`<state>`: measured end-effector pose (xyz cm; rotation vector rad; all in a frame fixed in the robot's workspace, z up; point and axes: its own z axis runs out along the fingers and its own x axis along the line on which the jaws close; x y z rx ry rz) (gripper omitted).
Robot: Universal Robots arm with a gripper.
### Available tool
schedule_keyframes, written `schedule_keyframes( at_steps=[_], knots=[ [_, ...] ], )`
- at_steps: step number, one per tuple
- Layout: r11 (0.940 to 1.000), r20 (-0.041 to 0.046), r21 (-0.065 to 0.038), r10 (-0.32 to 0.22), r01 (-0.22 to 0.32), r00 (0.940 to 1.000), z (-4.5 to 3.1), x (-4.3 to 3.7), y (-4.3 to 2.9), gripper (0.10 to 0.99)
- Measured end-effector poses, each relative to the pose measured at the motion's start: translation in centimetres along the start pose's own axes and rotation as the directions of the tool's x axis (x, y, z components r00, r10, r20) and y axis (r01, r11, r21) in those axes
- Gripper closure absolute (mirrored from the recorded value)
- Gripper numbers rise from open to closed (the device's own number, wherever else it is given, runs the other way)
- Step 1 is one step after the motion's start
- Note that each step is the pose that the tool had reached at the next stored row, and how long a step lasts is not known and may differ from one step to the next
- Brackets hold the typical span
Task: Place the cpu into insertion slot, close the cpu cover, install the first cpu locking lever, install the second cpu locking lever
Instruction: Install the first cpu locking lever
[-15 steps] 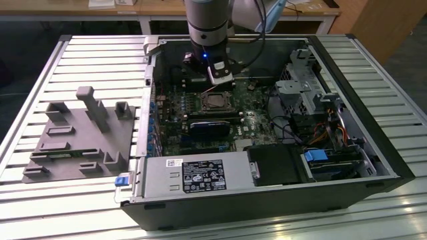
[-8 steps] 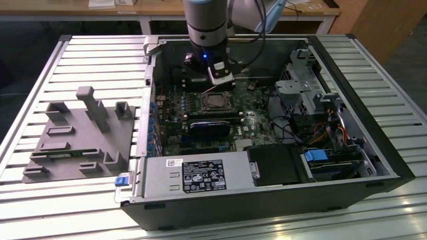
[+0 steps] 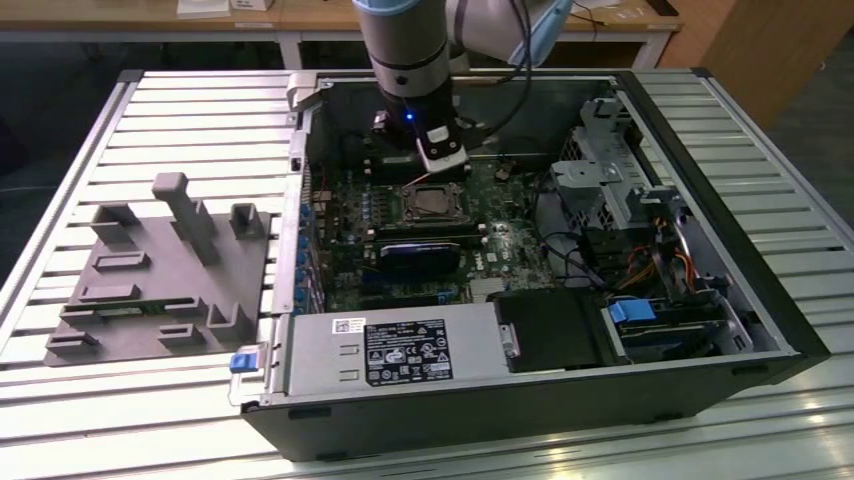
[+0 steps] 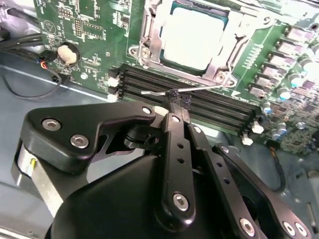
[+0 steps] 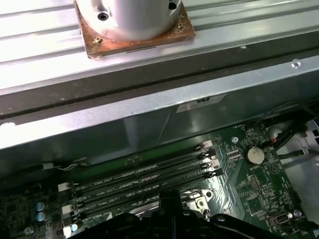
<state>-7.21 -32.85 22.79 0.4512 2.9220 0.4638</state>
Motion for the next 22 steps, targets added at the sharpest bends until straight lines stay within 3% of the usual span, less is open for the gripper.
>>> schedule_keyframes(
  at_steps=[8,16,22],
  knots=[
    [1.0000,0.0044,-0.001,0.000,0.000,1.0000,1.05,0.13,-0.31,0.984],
    [0.9999,0.0087,0.000,0.011,-0.011,0.9999,1.62,0.03,-0.03,0.984],
    [0.9996,0.0189,0.009,0.027,-0.027,0.9995,2.13,0.21,0.39,0.984]
  ],
)
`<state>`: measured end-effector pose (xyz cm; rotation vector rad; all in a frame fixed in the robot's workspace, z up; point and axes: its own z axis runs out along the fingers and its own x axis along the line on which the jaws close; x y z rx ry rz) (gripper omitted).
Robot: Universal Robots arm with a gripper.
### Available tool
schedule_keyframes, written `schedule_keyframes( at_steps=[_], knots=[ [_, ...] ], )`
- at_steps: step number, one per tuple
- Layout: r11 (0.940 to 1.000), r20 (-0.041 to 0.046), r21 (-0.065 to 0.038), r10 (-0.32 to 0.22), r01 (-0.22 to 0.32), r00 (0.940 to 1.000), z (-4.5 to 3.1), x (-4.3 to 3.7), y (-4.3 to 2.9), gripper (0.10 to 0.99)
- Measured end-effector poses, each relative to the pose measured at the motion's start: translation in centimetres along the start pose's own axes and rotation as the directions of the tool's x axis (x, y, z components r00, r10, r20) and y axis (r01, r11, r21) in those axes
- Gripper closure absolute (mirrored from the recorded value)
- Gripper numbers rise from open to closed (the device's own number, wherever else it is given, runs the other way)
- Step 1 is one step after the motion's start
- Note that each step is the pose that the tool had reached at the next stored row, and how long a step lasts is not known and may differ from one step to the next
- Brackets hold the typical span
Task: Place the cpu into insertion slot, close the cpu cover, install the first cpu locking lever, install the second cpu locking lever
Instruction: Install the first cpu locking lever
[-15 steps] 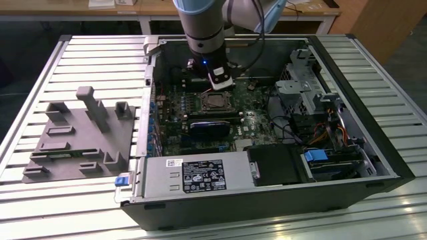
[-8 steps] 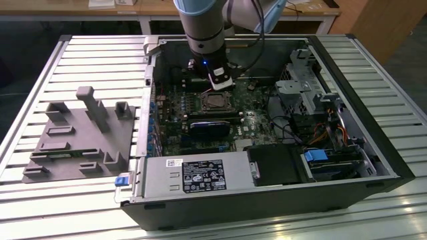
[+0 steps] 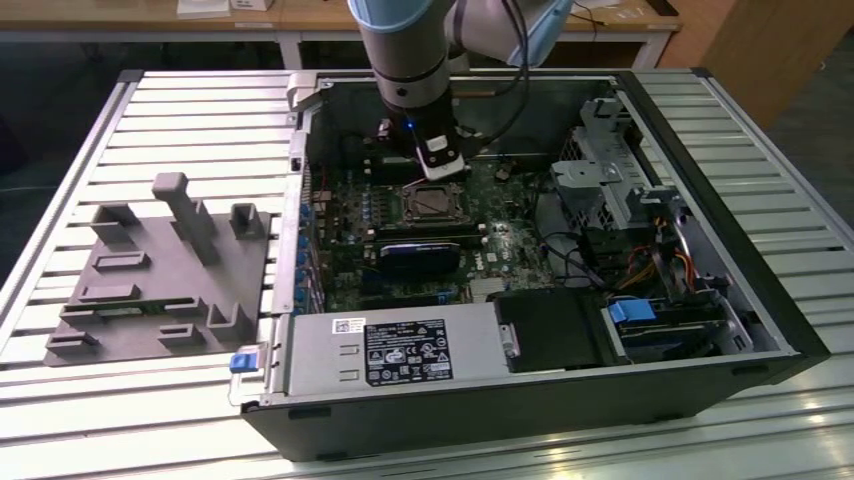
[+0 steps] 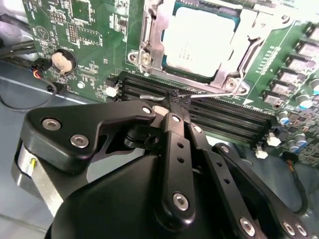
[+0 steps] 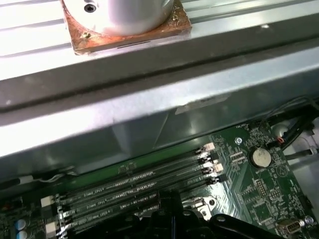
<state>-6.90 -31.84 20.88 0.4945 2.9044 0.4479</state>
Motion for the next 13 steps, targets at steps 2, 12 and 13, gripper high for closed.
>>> schedule_keyframes(
  at_steps=[2,12,13],
  knots=[
    [1.0000,0.0037,0.005,0.003,-0.003,1.0000,0.15,0.10,0.21,0.984],
    [0.9987,0.0312,0.032,0.038,-0.039,0.9988,0.73,0.28,0.38,0.984],
    [0.9985,0.0333,0.033,0.042,-0.043,0.9986,0.81,0.31,0.41,0.984]
  ],
)
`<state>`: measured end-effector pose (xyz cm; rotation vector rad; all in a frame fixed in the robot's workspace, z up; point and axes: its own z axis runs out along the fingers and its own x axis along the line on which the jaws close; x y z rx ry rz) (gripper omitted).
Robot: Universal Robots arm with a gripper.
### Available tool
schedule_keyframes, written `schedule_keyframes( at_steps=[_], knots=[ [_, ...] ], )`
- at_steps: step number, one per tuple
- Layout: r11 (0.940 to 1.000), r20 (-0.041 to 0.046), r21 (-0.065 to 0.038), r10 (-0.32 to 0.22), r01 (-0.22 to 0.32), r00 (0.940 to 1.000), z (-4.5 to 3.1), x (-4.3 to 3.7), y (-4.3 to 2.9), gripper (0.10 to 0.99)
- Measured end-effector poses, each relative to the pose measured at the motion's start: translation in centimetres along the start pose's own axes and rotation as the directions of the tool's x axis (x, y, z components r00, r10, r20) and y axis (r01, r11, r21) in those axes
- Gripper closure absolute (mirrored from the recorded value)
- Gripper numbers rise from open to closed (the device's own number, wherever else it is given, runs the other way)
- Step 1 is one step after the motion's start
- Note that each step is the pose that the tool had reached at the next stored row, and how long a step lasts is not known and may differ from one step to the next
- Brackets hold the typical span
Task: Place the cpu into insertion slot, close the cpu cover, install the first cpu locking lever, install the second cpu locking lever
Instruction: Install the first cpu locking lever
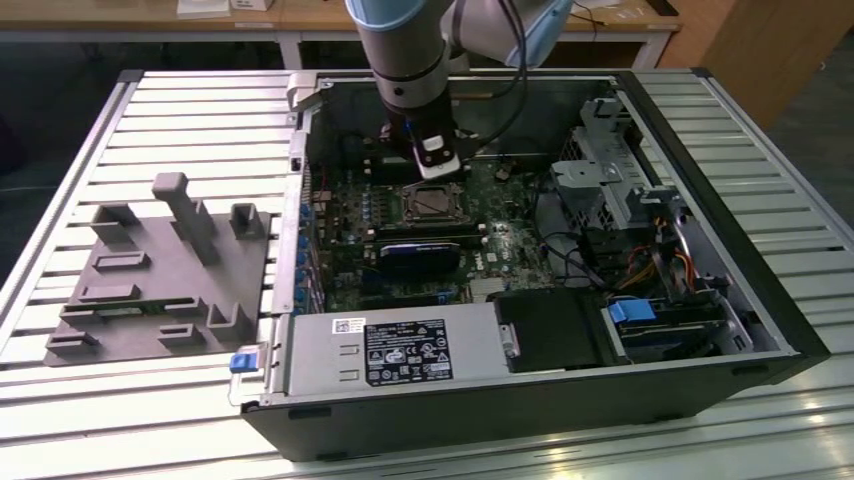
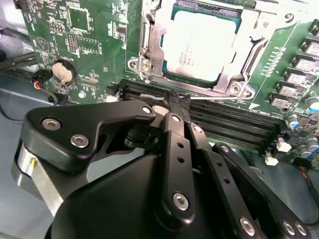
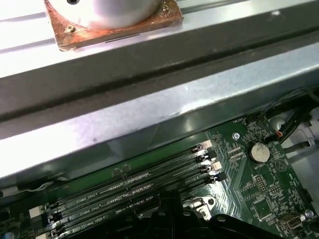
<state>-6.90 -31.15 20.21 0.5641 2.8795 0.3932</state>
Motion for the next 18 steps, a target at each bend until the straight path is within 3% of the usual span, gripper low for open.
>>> schedule_keyframes(
  at_steps=[5,18],
  knots=[
    [0.9999,0.0080,0.010,0.011,-0.011,0.9999,0.34,0.19,0.29,0.984],
    [0.9982,0.0325,0.041,0.043,-0.045,0.9985,1.24,0.39,0.22,0.984]
  ],
)
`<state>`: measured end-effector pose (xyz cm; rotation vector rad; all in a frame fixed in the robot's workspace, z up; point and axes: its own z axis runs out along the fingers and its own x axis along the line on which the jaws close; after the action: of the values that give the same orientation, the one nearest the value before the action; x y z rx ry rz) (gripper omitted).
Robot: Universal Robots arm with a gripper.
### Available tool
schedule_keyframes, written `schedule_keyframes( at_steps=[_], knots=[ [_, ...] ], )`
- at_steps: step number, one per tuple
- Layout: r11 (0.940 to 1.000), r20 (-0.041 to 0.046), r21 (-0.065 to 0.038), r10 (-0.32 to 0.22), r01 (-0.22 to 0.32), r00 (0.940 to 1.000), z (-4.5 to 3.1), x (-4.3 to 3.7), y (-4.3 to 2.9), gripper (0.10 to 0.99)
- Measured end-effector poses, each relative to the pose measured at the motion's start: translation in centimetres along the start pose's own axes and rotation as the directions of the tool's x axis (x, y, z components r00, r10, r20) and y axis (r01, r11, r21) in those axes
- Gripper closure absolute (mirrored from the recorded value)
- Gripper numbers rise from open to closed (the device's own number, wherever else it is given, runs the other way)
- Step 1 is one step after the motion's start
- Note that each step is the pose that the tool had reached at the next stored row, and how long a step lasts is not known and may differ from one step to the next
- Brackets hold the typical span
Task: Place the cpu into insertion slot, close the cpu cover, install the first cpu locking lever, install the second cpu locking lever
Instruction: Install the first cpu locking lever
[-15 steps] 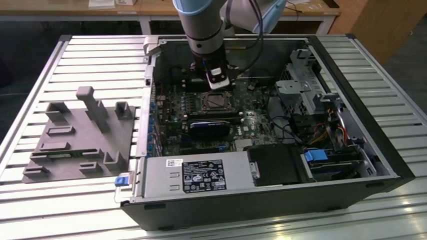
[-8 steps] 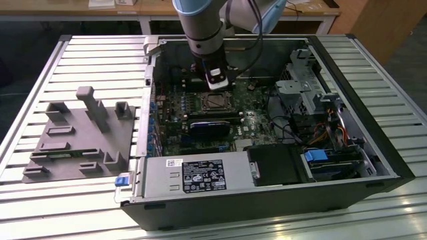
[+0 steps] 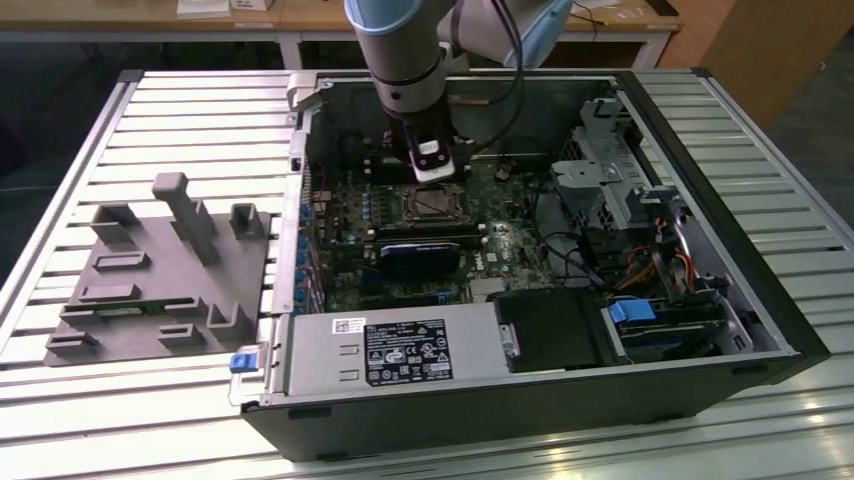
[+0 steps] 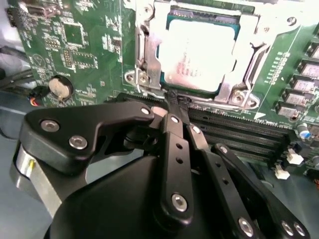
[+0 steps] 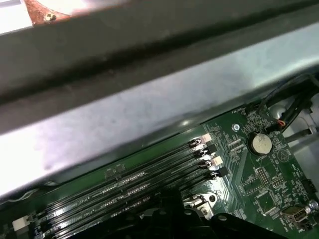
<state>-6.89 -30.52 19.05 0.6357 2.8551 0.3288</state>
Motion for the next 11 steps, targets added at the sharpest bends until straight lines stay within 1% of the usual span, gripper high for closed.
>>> schedule_keyframes(
  at_steps=[2,7,11],
  knots=[
    [1.0000,0.0013,0.002,0.003,-0.003,1.0000,0.06,0.04,0.04,0.984],
    [1.0000,0.0016,0.002,0.003,-0.003,1.0000,0.04,0.06,0.09,0.984],
    [1.0000,0.0018,0.002,0.003,-0.003,1.0000,-0.64,-0.05,0.27,0.984]
  ],
)
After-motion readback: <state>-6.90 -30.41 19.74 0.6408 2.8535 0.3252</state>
